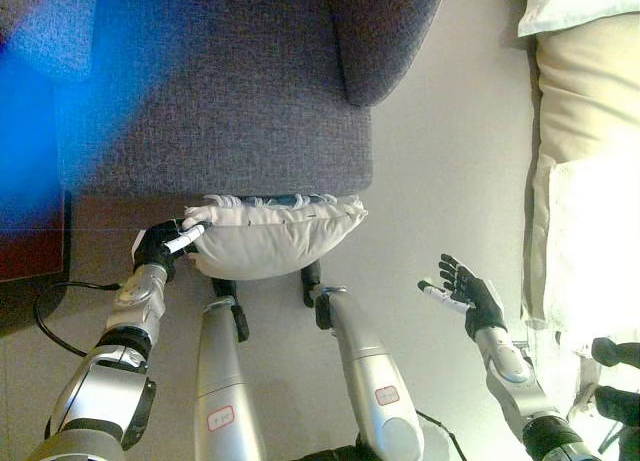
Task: Pick up the pillow and put it on the sofa.
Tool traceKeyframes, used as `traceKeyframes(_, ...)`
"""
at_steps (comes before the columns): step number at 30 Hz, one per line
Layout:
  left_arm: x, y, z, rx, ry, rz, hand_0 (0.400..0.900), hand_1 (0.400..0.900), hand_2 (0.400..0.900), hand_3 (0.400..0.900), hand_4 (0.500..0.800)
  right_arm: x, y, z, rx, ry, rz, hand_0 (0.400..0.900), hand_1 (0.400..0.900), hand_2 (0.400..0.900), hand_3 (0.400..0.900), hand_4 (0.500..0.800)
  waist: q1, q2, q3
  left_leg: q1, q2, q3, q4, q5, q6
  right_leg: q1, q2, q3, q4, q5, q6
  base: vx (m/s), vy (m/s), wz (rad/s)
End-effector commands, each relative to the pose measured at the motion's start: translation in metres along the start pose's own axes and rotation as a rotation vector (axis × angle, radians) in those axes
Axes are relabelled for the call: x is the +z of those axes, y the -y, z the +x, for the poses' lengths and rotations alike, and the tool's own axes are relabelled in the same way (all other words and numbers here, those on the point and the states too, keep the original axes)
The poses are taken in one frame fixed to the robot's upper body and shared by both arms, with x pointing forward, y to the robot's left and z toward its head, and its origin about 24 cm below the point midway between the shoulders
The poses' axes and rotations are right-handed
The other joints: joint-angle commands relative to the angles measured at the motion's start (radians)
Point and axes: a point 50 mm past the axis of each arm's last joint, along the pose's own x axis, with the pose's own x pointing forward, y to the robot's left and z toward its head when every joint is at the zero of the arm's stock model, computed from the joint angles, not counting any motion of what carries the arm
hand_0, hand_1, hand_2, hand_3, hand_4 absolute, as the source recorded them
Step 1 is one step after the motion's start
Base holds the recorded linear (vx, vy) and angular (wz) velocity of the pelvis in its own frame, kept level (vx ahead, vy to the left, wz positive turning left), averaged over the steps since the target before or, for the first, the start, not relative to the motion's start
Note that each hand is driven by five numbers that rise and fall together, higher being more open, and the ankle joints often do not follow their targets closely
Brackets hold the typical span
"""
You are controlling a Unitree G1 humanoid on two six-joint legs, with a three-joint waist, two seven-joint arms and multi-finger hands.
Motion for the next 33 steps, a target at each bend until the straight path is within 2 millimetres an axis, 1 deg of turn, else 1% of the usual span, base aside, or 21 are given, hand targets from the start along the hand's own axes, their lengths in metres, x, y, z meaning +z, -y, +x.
traceKeyframes(1,0.033,0.007,0.003,-0.093,0.156,0.011,0.4,0.4,0.4,0.4,0.5,0.015,0.0,-0.005,-0.019,0.111,0.057,0.9,0.9,0.9,0.9,0.8,0.018,-0.068,0.004,0.028,-0.037,0.033,0.059,-0.117,0.031,0.06,0.029,-0.032,-0.05,0.017,0.043,0.0,0.0,0.0)
traceKeyframes(5,0.028,0.016,0.0,-0.147,0.161,0.042,0.4,0.4,0.4,0.4,0.5,0.013,0.001,-0.006,-0.025,0.104,0.059,0.9,0.9,0.9,0.9,0.8,0.023,-0.056,0.004,0.066,-0.04,0.042,0.042,-0.113,0.028,0.09,0.029,-0.031,-0.05,0.007,0.044,0.0,0.0,0.0)
traceKeyframes(8,0.017,0.028,-0.005,-0.194,0.167,0.043,0.4,0.4,0.4,0.4,0.5,0.012,0.002,-0.006,-0.035,0.091,0.055,0.9,0.9,0.9,0.9,0.8,0.031,-0.037,0.004,0.143,-0.047,0.059,-0.01,-0.097,0.022,0.156,0.029,-0.032,-0.073,-0.009,0.043,-0.01,0.045,-0.04)
traceKeyframes(9,0.014,0.03,-0.007,-0.201,0.165,0.039,0.4,0.4,0.4,0.4,0.5,0.011,0.002,-0.006,-0.037,0.087,0.056,0.9,0.9,0.9,0.9,0.8,0.033,-0.033,0.0,0.16,-0.05,0.063,-0.024,-0.093,0.02,0.171,0.029,-0.033,-0.079,-0.012,0.042,-0.01,0.057,-0.05)
traceKeyframes(10,0.007,0.036,-0.01,-0.218,0.156,0.042,0.4,0.4,0.4,0.4,0.5,0.008,0.003,-0.006,-0.041,0.075,0.051,0.9,0.9,0.9,0.9,0.8,0.035,-0.021,-0.013,0.195,-0.052,0.069,-0.056,-0.083,0.014,0.2,0.029,-0.033,-0.093,-0.021,0.042,-0.01,0.049,-0.04)
traceKeyframes(11,0.005,0.037,-0.011,-0.222,0.156,0.044,0.4,0.4,0.4,0.4,0.5,0.008,0.003,-0.006,-0.041,0.072,0.051,0.9,0.9,0.9,0.9,0.8,0.036,-0.018,-0.016,0.206,-0.052,0.072,-0.065,-0.08,0.012,0.209,0.028,-0.033,-0.097,-0.024,0.042,-0.01,0.053,-0.03)
traceKeyframes(12,-0.001,0.04,-0.013,-0.231,0.148,0.038,0.4,0.4,0.4,0.4,0.5,0.005,0.004,-0.007,-0.042,0.063,0.05,0.9,0.9,0.9,0.9,0.8,0.038,-0.009,-0.025,0.227,-0.052,0.077,-0.085,-0.072,0.009,0.228,0.028,-0.032,-0.106,-0.03,0.04,0.01,0.063,-0.05)
traceKeyframes(13,-0.015,0.044,-0.019,-0.25,0.12,0.044,0.4,0.4,0.4,0.4,0.5,-0.001,0.005,-0.008,-0.044,0.035,0.038,0.9,0.9,0.9,0.9,0.8,0.042,0.011,-0.048,0.275,-0.053,0.084,-0.124,-0.06,0.002,0.268,0.025,-0.034,-0.13,-0.039,0.04,0.02,0.078,-0.05)
traceKeyframes(15,-0.028,0.046,-0.024,-0.267,0.093,0.042,0.4,0.4,0.4,0.4,0.5,-0.007,0.007,-0.009,-0.044,0.005,0.025,0.9,0.9,0.9,0.9,0.8,0.045,0.028,-0.07,0.323,-0.055,0.093,-0.162,-0.048,-0.005,0.31,0.02,-0.033,-0.162,-0.042,0.038,0.03,0.077,-0.04)
traceKeyframes(16,-0.041,0.05,-0.03,-0.28,0.065,0.034,0.4,0.4,0.4,0.4,0.5,-0.014,0.008,-0.01,-0.042,-0.029,0.009,0.9,0.9,0.9,0.9,0.8,0.048,0.047,-0.092,0.363,-0.058,0.097,-0.196,-0.036,-0.01,0.348,0.013,-0.034,-0.188,-0.044,0.037,0.02,0.071,-0.04)
traceKeyframes(17,-0.047,0.051,-0.033,-0.286,0.054,0.036,0.4,0.4,0.4,0.4,0.5,-0.017,0.008,-0.011,-0.041,-0.042,0.0,0.9,0.9,0.9,0.9,0.8,0.05,0.054,-0.1,0.382,-0.058,0.099,-0.211,-0.03,-0.012,0.366,0.009,-0.036,-0.201,-0.044,0.036,0.05,0.083,-0.06)
traceKeyframes(19,-0.065,0.05,-0.041,-0.297,0.009,0.017,0.4,0.4,0.4,0.4,0.5,-0.03,0.013,-0.014,-0.041,-0.097,-0.008,0.9,0.9,0.9,0.9,0.8,0.056,0.085,-0.141,0.457,-0.059,0.103,-0.277,-0.008,-0.017,0.441,-0.003,-0.041,-0.261,-0.038,0.037,0.1,0.08,-0.07)
traceKeyframes(20,-0.079,0.049,-0.049,-0.295,-0.026,-0.011,0.4,0.4,0.4,0.4,0.5,-0.039,0.014,-0.018,-0.034,-0.14,-0.044,0.9,0.9,0.9,0.9,0.8,0.061,0.108,-0.179,0.515,-0.058,0.109,-0.326,0.006,-0.022,0.502,-0.009,-0.045,-0.308,-0.035,0.038,0.12,0.087,-0.13)
traceKeyframes(22,-0.089,0.046,-0.056,-0.294,-0.06,-0.025,0.4,0.4,0.4,0.4,0.5,-0.045,0.017,-0.02,-0.033,-0.173,-0.045,0.9,0.9,0.9,0.9,0.8,0.067,0.126,-0.214,0.566,-0.053,0.119,-0.377,0.023,-0.026,0.557,-0.012,-0.05,-0.354,-0.029,0.038,0.12,0.07,-0.11)
traceKeyframes(24,-0.103,0.038,-0.066,-0.285,-0.106,-0.062,0.4,0.4,0.4,0.4,0.5,-0.054,0.021,-0.024,-0.041,-0.231,-0.072,0.9,0.9,0.9,0.9,0.8,0.083,0.15,-0.276,0.657,-0.054,0.135,-0.457,0.042,-0.034,0.652,-0.026,-0.07,-0.428,-0.019,0.045,0.16,0.072,-0.09)
traceKeyframes(26,-0.109,0.034,-0.073,-0.285,-0.117,-0.059,0.4,0.4,0.4,0.4,0.5,-0.058,0.023,-0.026,-0.054,-0.263,-0.065,0.9,0.9,0.9,0.9,0.8,0.095,0.164,-0.319,0.712,-0.049,0.144,-0.506,0.053,-0.04,0.716,-0.037,-0.083,-0.477,-0.011,0.052,0.15,0.061,-0.05)
traceKeyframes(27,-0.11,0.033,-0.076,-0.285,-0.115,-0.059,0.4,0.4,0.4,0.4,0.5,-0.06,0.023,-0.027,-0.058,-0.285,-0.079,0.9,0.9,0.9,0.9,0.8,0.101,0.17,-0.341,0.742,-0.046,0.153,-0.531,0.059,-0.042,0.746,-0.043,-0.092,-0.501,-0.003,0.057,0.13,0.05,0.01)
traceKeyframes(29,-0.106,0.028,-0.079,-0.295,-0.077,-0.021,0.4,0.4,0.4,0.4,0.5,-0.062,0.029,-0.03,-0.066,-0.306,-0.088,0.9,0.9,0.9,0.9,0.8,0.11,0.179,-0.364,0.776,-0.039,0.156,-0.555,0.063,-0.046,0.782,-0.054,-0.106,-0.524,0.005,0.061,0.08,0.041,0.02)
traceKeyframes(30,-0.099,0.025,-0.079,-0.305,-0.039,-0.007,0.4,0.4,0.4,0.4,0.5,-0.062,0.033,-0.03,-0.072,-0.311,-0.096,0.9,0.9,0.9,0.9,0.8,0.114,0.183,-0.374,0.795,-0.035,0.162,-0.569,0.067,-0.048,0.798,-0.061,-0.113,-0.539,0.012,0.066,0.03,0.046,0.03)
traceKeyframes(32,-0.079,0.019,-0.077,-0.334,0.033,0.053,0.4,0.4,0.4,0.4,0.5,-0.061,0.041,-0.03,-0.084,-0.325,-0.11,0.9,0.9,0.9,0.9,0.8,0.122,0.19,-0.389,0.82,-0.029,0.166,-0.586,0.068,-0.052,0.822,-0.071,-0.127,-0.556,0.017,0.069,0.01,0.055,0.04)
traceKeyframes(33,-0.063,0.015,-0.076,-0.356,0.096,0.079,0.4,0.4,0.4,0.4,0.5,-0.058,0.048,-0.03,-0.096,-0.327,-0.11,0.9,0.9,0.9,0.9,0.8,0.125,0.194,-0.395,0.832,-0.026,0.167,-0.595,0.07,-0.052,0.832,-0.074,-0.131,-0.564,0.02,0.071,-0.01,0.056,0.09)
